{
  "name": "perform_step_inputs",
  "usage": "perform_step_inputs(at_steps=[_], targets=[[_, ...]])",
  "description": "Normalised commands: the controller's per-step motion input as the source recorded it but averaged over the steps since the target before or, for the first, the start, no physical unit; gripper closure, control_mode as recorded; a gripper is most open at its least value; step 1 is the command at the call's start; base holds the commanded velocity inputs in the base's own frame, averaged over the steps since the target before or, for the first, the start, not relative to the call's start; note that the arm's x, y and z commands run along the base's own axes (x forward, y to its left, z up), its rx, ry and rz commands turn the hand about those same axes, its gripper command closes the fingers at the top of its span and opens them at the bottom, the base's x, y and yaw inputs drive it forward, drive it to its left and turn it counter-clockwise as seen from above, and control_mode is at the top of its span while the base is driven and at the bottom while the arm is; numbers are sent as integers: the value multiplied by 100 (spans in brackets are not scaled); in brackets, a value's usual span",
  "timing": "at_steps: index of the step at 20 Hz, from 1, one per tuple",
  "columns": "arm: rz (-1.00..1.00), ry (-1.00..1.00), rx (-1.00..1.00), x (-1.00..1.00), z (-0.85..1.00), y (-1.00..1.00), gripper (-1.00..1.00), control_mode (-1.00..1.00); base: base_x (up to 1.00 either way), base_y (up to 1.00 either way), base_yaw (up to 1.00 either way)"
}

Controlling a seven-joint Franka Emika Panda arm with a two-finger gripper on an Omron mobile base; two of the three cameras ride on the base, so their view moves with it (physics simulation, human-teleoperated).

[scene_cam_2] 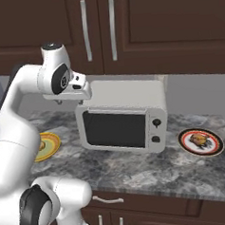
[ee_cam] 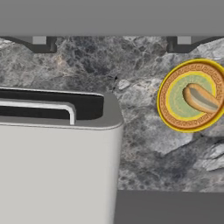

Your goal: Open the toaster oven door. Place the hotdog bun on the bottom rack in the toaster oven and place the chicken drumstick on the top rack.

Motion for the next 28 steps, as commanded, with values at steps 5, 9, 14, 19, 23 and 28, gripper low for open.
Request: perform_step_inputs(at_steps=[5, 9, 14, 19, 23, 28], targets=[[-2, -11, 3, -19, -2, 0, -100, -100, 0, 0, 0], [-17, -10, 10, -28, -4, -6, -100, -100, 0, 0, 0], [-24, -2, 8, -33, -3, -13, -100, -100, 0, 0, 0], [-48, 0, 0, -23, -11, -33, -100, -100, 0, 0, 0], [-57, 0, 0, -10, -14, -37, -100, -100, 0, 0, 0], [-31, 1, 7, -1, -6, -38, -100, -100, 0, 0, 0]])
